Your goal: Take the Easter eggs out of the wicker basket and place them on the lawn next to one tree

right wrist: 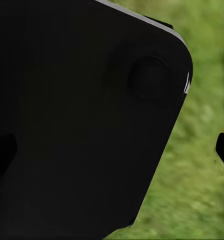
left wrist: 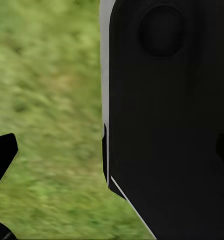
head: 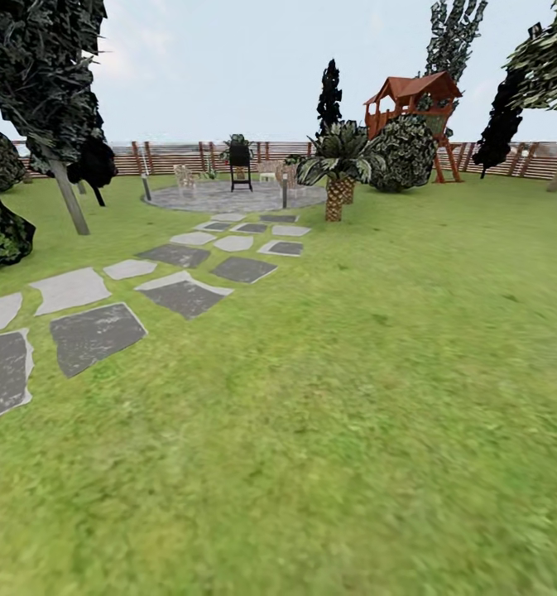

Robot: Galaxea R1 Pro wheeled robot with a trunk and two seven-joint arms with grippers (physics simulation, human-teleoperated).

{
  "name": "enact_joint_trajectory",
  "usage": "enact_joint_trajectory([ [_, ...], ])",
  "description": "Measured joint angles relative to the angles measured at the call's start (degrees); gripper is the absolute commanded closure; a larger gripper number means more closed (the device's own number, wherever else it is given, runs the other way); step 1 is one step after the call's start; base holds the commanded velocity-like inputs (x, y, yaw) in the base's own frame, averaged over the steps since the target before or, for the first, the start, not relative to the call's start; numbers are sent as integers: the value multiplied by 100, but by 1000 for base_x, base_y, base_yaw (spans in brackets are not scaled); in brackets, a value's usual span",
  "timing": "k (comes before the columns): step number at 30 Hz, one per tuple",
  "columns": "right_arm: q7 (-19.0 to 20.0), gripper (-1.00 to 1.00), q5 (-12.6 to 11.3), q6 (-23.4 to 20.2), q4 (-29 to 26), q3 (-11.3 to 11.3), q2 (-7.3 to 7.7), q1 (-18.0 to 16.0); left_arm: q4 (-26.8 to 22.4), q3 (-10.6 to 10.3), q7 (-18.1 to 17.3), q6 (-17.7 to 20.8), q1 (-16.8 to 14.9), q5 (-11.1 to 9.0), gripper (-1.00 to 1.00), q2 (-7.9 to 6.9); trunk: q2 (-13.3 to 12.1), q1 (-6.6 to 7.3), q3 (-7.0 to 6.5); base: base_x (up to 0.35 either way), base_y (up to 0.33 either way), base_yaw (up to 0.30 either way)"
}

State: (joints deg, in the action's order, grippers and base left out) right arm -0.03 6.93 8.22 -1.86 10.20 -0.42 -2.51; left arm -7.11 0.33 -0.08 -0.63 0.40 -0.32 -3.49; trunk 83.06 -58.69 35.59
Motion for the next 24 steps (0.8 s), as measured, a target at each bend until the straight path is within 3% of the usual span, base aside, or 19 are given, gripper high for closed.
enact_joint_trajectory([
  [24,-27,-100,12,77,38,5,94,-1,0,8,0,-1,0,0,-100,-1,0,0,0,339,0,0],
])
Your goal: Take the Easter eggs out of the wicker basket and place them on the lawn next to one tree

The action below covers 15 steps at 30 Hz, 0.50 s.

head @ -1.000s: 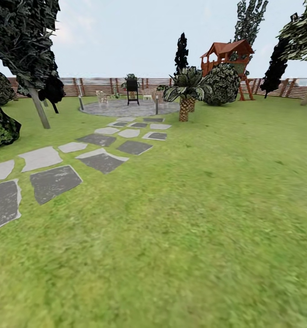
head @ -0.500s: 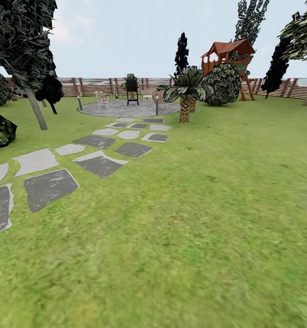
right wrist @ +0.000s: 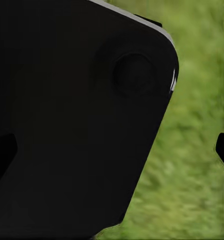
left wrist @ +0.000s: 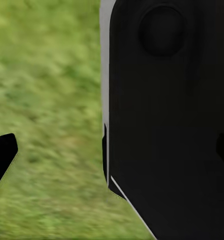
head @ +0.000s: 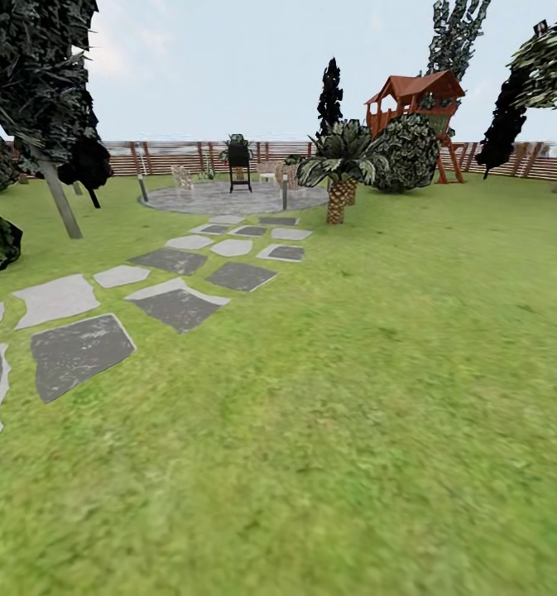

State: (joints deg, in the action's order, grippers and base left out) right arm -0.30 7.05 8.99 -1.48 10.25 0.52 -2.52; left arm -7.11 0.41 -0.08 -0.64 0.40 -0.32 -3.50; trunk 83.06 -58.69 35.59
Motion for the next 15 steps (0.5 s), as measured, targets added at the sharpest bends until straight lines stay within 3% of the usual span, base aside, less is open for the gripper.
enact_joint_trajectory([
  [15,-2,-100,3,1,5,-5,1,0,0,5,4,1,0,0,-100,7,0,0,0,339,0,0],
])
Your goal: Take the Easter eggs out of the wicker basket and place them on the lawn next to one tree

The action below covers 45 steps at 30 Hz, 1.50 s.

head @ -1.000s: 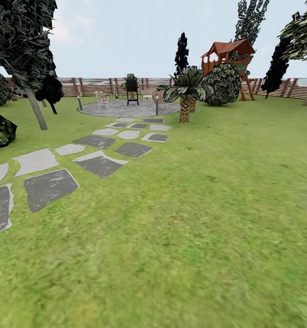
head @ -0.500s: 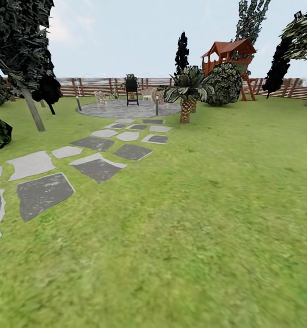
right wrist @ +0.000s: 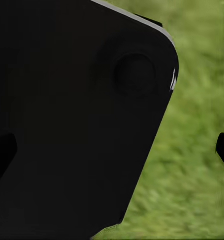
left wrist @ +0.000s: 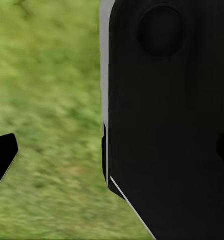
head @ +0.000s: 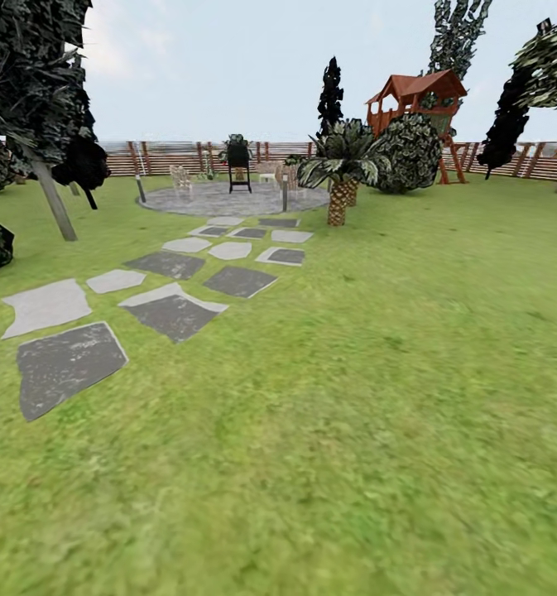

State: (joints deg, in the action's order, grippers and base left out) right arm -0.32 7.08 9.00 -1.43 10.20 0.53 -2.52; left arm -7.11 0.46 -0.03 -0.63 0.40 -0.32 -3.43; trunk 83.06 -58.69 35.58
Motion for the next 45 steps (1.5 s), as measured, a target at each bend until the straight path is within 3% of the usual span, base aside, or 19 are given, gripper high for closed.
enact_joint_trajectory([
  [19,12,-100,-14,-41,10,11,-53,1,0,-5,-2,4,0,0,-100,-2,0,0,0,339,0,0],
  [34,37,-100,-64,-59,44,3,-14,0,0,-2,3,2,0,0,-100,-7,0,0,0,339,0,4],
  [45,0,-100,-62,-31,51,3,-44,0,0,-1,0,3,0,0,-100,-9,0,0,0,339,0,256],
])
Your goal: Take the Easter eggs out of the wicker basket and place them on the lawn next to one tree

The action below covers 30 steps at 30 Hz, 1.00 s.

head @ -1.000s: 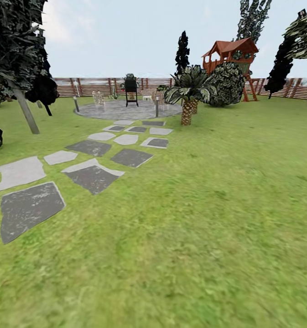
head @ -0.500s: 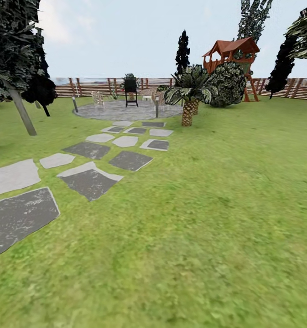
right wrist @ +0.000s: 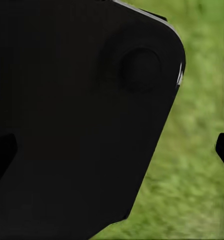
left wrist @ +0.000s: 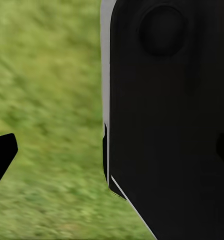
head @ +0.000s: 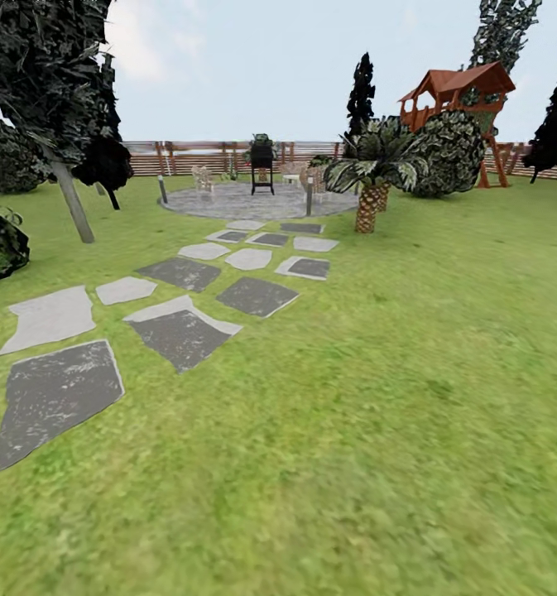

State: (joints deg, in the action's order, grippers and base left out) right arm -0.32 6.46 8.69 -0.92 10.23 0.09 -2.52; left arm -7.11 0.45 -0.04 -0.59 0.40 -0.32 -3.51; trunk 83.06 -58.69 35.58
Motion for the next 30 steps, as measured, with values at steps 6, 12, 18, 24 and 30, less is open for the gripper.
enact_joint_trajectory([
  [6,0,-100,0,4,0,0,-1,0,0,0,3,-1,0,0,-100,2,0,0,0,339,0,272],
  [12,6,-100,47,-1,1,0,10,0,0,0,2,0,0,0,-100,0,0,0,0,339,0,52],
  [18,15,-100,67,3,-1,14,-7,1,0,3,3,-2,0,0,-100,7,0,0,0,339,0,3],
  [24,20,-100,69,-8,46,16,-6,1,0,3,4,-1,0,0,-100,9,0,0,0,339,0,0],
  [30,16,-100,53,12,51,17,-8,1,0,3,1,0,0,0,-100,9,0,0,0,339,0,0],
])
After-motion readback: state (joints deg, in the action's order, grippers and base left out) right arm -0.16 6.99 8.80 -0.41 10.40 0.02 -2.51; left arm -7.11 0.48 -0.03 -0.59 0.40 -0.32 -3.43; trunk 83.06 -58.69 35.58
